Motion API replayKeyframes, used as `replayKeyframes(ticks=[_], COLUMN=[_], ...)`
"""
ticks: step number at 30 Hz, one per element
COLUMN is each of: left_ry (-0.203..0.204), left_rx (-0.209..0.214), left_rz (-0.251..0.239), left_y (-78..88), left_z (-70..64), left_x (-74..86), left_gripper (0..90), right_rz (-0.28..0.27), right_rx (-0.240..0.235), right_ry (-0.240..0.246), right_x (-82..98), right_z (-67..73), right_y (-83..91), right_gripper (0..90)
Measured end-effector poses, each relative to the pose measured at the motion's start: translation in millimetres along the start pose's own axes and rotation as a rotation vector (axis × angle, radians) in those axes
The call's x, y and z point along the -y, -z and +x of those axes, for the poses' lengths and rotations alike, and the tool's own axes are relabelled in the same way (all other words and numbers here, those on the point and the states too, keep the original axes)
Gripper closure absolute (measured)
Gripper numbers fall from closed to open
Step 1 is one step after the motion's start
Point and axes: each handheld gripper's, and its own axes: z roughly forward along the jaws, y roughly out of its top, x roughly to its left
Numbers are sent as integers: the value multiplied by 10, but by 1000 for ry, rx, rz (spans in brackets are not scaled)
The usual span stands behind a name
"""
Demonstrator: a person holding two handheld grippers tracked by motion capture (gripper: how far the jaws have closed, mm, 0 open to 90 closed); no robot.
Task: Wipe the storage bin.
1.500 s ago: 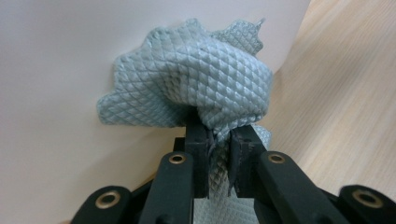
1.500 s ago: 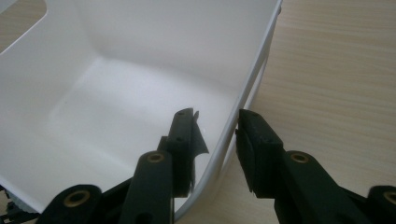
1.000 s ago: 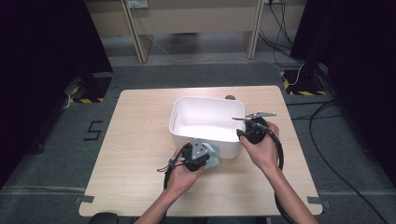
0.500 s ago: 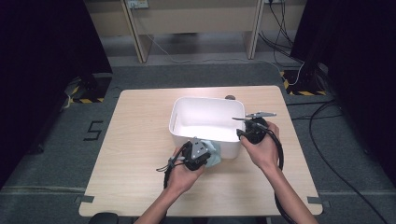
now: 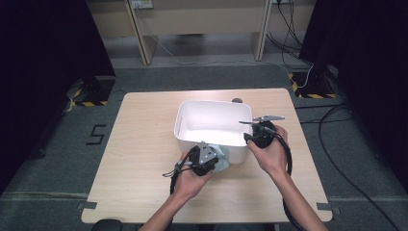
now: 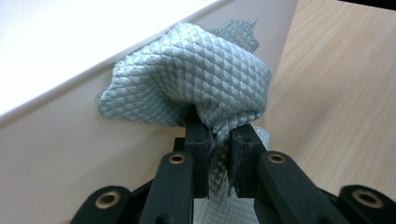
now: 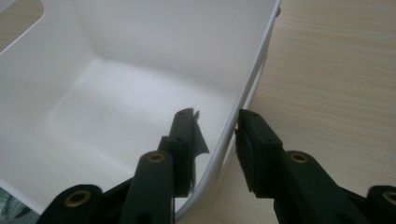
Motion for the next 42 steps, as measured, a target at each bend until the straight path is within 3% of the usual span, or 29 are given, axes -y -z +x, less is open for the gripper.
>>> replayKeyframes(ticks=[26, 42], left_ry=[-13, -33], left_rx=[3, 1], left_rz=[-6, 21], left_y=[-37, -107], left_z=[-47, -69], left_x=[-24, 33], left_gripper=[802, 803], right_rz=[-2, -3], right_rx=[1, 0], right_ry=[0, -3], right_x=[1, 3], right_z=[-1, 0], right_y=[0, 1], right_gripper=[685, 685])
